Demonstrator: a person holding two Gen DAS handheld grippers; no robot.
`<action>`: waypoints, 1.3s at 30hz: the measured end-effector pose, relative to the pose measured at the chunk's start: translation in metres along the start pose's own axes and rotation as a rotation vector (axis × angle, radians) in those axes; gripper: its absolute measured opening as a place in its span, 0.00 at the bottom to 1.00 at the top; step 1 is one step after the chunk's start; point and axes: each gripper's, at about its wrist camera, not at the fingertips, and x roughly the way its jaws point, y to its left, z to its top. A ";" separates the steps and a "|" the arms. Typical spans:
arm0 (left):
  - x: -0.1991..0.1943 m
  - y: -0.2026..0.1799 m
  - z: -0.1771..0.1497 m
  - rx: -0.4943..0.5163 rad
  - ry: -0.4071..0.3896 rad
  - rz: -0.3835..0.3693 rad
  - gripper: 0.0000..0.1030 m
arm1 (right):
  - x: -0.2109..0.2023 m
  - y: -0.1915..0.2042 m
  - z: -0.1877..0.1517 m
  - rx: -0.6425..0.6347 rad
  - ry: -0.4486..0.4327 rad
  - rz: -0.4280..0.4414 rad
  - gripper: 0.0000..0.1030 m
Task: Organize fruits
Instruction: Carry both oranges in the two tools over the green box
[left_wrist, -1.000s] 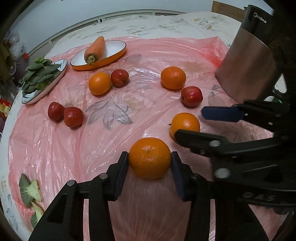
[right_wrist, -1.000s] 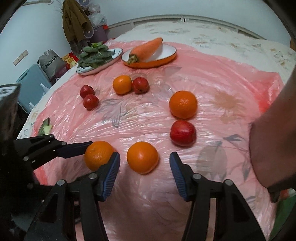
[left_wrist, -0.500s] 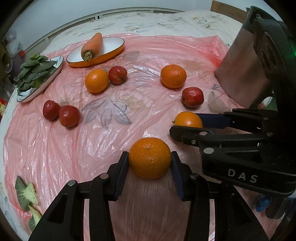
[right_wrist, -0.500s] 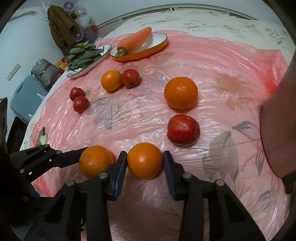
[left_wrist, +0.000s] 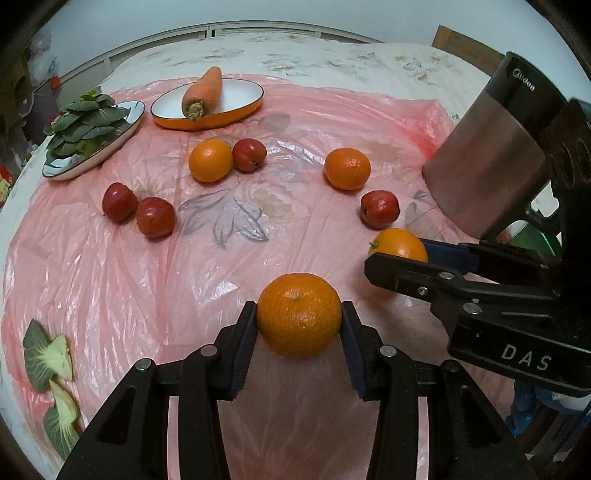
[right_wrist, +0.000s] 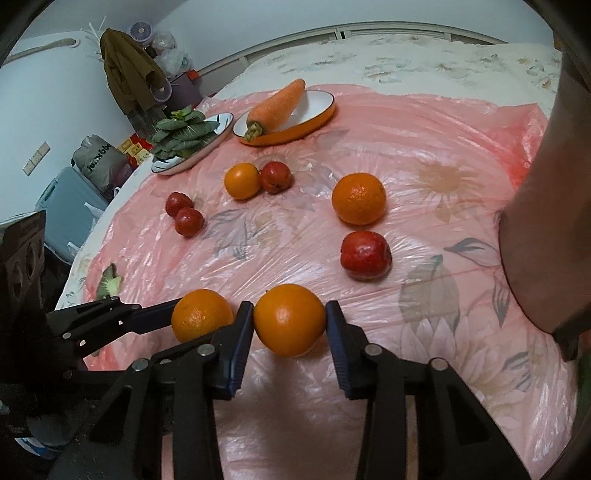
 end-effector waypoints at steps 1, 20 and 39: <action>-0.003 0.000 -0.001 -0.002 -0.002 0.003 0.37 | -0.004 0.001 -0.001 0.003 -0.005 0.000 0.39; -0.076 0.006 -0.042 -0.051 -0.058 0.026 0.37 | -0.076 0.013 -0.065 0.032 -0.040 -0.007 0.39; -0.119 -0.058 -0.076 0.008 -0.085 0.015 0.37 | -0.163 -0.013 -0.138 0.066 -0.105 -0.058 0.39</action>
